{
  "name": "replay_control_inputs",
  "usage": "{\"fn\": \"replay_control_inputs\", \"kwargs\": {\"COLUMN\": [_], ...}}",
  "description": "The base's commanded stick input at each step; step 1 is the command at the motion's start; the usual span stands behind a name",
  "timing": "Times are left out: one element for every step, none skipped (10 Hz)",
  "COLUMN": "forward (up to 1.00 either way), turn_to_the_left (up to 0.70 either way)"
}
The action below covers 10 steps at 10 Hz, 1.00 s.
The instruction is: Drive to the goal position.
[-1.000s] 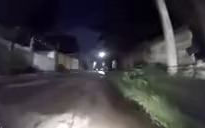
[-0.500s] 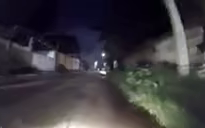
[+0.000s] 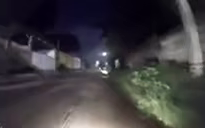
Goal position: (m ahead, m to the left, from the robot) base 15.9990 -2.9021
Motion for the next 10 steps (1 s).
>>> {"fn": "replay_control_inputs", "kwargs": {"forward": [0.7, 0.7, 0.7, 0.7, 0.7, 0.7, 0.7, 0.7, 0.7, 0.7], "turn_to_the_left": [0.0, 0.0, 0.0, 0.0, 0.0, 0.0, 0.0, 0.0, 0.0, 0.0]}}
